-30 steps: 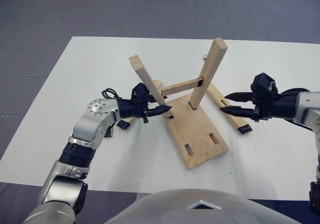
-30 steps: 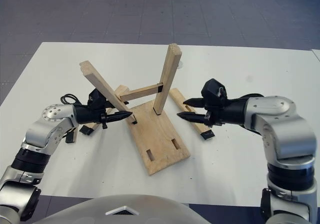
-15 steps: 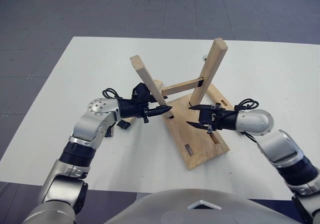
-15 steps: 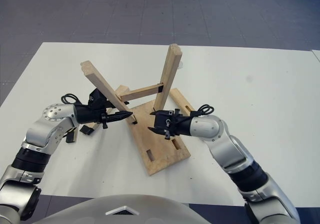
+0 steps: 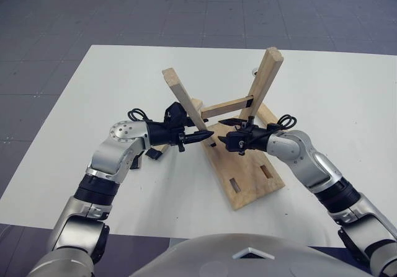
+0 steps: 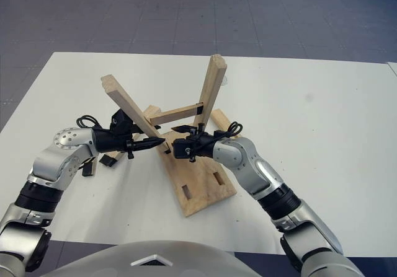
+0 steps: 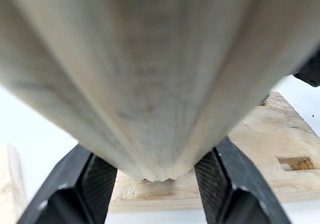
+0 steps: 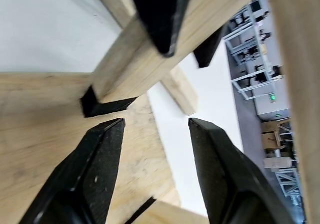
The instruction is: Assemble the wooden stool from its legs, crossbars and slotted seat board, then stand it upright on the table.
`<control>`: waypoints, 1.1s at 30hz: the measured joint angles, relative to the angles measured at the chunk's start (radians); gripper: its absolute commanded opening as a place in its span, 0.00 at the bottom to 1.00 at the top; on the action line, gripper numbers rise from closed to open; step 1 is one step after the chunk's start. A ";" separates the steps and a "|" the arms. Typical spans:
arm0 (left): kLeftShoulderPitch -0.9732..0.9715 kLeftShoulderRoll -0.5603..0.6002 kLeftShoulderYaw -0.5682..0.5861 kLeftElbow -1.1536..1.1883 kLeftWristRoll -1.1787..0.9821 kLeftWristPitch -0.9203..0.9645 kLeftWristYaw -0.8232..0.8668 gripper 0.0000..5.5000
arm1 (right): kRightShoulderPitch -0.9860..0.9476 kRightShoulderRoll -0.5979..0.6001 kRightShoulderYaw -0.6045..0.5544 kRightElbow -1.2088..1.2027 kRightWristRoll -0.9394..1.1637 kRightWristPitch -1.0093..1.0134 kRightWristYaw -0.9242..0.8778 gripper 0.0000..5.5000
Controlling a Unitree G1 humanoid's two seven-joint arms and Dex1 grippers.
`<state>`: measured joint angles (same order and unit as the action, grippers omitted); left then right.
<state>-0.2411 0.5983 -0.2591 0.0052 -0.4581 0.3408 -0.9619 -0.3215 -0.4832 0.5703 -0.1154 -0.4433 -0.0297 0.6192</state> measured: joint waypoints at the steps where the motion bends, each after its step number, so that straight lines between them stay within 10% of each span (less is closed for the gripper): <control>1: 0.000 0.000 0.000 -0.001 0.000 0.000 0.000 0.37 | 0.001 0.001 0.000 -0.012 -0.030 -0.001 -0.018 0.43; 33: 0.002 0.000 0.000 -0.004 0.000 0.000 0.002 0.37 | 0.099 0.125 0.011 -0.056 -0.249 0.011 -0.190 0.43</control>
<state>-0.2396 0.5984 -0.2594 0.0015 -0.4580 0.3410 -0.9601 -0.2227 -0.3579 0.5818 -0.1715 -0.6925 -0.0191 0.4289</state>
